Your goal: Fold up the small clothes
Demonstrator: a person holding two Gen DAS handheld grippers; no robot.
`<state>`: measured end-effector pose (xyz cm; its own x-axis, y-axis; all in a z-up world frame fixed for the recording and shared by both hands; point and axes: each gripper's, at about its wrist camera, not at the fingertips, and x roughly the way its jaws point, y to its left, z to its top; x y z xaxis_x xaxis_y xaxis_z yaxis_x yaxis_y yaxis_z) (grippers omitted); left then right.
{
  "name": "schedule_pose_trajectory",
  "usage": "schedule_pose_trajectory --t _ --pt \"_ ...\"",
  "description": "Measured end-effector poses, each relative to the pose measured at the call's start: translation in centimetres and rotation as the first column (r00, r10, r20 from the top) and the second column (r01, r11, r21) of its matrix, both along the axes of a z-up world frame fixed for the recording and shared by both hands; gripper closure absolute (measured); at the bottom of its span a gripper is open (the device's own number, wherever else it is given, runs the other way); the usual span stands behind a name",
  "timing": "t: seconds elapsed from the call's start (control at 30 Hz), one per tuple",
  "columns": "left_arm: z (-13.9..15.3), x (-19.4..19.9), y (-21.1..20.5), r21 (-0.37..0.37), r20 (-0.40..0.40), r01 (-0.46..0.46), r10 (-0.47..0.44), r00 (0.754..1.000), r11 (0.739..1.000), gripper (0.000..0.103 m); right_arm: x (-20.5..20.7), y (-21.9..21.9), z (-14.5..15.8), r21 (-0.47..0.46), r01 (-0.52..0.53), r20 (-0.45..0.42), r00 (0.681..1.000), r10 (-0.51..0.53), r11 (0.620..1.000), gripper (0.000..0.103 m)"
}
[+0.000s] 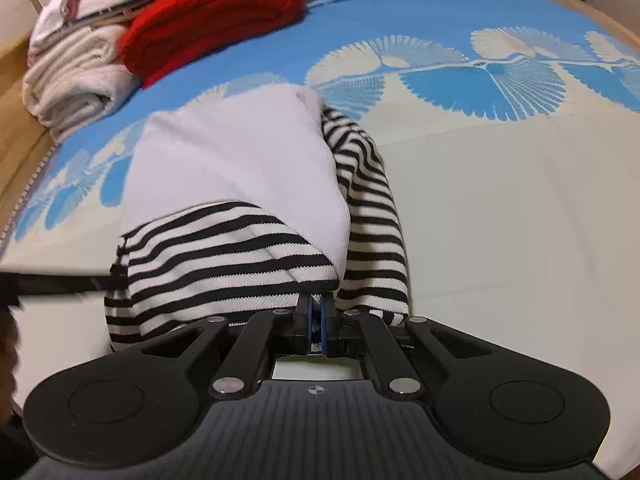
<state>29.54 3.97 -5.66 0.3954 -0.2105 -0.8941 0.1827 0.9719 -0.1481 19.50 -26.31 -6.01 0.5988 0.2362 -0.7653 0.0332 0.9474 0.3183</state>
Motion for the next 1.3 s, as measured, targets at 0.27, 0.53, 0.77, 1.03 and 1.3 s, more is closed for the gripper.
schedule_pose_trajectory --t 0.27,0.53,0.77,1.03,1.3 --pt "2.4 -0.5 4.9 -0.183 0.018 -0.114 0.119 0.993 0.977 0.046 1.0 -1.5 5.0 0.067 0.025 0.120 0.992 -0.033 0.997 0.079" --pt "3.7 1.0 6.5 -0.276 0.021 -0.200 0.214 0.977 0.940 0.046 12.4 -2.7 5.0 0.159 0.053 0.104 0.992 -0.070 0.986 0.055" --pt "4.3 1.6 6.9 -0.301 0.044 -0.183 0.205 0.978 0.936 0.046 19.0 -1.8 -1.7 0.311 0.154 -0.068 0.988 -0.139 0.938 0.064" --pt "3.4 2.3 4.5 -0.294 0.029 -0.120 0.134 0.991 0.948 0.046 20.0 -1.6 1.1 0.174 0.181 0.147 0.967 -0.207 0.968 0.101" --pt "-0.5 2.8 2.7 -0.137 -0.087 -0.127 0.115 0.989 0.982 0.040 21.6 3.0 -1.6 -0.143 0.070 0.043 0.997 -0.065 0.987 0.099"
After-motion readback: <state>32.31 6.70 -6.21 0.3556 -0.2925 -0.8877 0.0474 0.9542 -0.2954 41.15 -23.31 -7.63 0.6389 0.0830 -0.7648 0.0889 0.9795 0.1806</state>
